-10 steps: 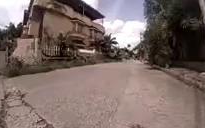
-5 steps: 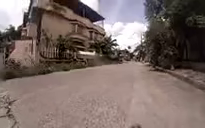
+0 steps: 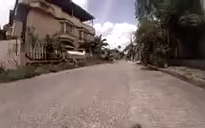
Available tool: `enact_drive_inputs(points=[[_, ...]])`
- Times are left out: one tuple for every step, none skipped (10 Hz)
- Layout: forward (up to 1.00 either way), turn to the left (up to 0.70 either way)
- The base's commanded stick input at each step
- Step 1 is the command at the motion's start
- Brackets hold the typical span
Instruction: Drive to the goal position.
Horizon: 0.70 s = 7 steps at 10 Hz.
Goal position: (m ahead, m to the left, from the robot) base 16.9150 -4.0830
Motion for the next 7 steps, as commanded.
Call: enact_drive_inputs(points=[[0.7, -0.34], [0.7, -0.26], [0.7, -0.12], [0.7, 0.01], [0.7, 0.01], [0.7, 0.01], [0.7, 0.01]])
